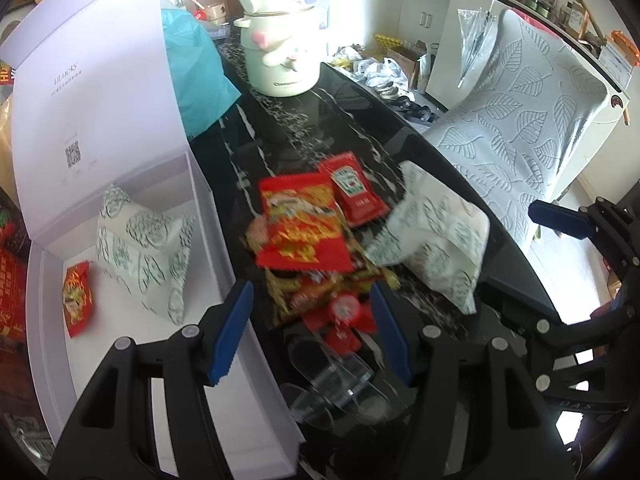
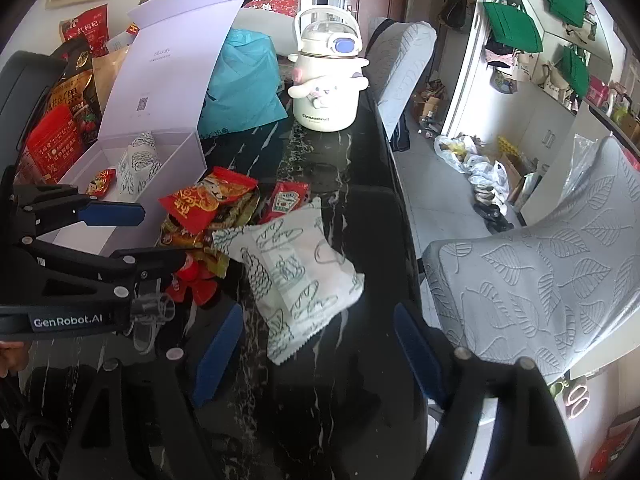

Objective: Organize objects

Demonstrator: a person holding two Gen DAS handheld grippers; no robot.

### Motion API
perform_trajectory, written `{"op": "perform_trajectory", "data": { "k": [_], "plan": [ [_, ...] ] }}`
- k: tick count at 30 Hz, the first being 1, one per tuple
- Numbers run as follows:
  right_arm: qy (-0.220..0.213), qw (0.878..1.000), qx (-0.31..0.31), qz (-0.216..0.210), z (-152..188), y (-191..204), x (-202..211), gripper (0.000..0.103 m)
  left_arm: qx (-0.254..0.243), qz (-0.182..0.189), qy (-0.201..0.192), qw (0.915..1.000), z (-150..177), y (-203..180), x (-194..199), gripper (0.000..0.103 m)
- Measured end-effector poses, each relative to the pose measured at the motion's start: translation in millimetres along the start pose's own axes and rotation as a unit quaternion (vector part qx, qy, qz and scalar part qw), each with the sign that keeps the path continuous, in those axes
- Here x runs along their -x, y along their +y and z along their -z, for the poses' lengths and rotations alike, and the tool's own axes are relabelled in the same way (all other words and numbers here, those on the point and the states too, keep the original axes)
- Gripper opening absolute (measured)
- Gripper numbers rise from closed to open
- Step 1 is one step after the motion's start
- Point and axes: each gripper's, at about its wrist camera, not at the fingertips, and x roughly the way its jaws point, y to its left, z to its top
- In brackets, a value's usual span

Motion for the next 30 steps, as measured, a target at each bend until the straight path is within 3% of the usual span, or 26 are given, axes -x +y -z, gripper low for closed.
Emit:
{"op": "perform_trajectory", "data": {
  "k": [9,18,30],
  "plan": [
    [0.019,1.000,0.008,-0.003,-15.5,-3.2,-23.0,0.081,0.001,-0.002,0.002,1.0000,-19.2,10.7,-16.0,0.059],
    [0.040,0.999,0.003,-0.012,-18.3,-7.3,-44.2,0.081,0.001,0.030,-0.007,0.9995,-26.3,13.1,-26.2,0.058],
    [0.047,0.998,-0.005,-0.043,-15.0,-4.5,-57.4,0.081,-0.020,0.045,-0.021,0.9985,-30.2,7.3,-26.6,0.028]
  ]
}}
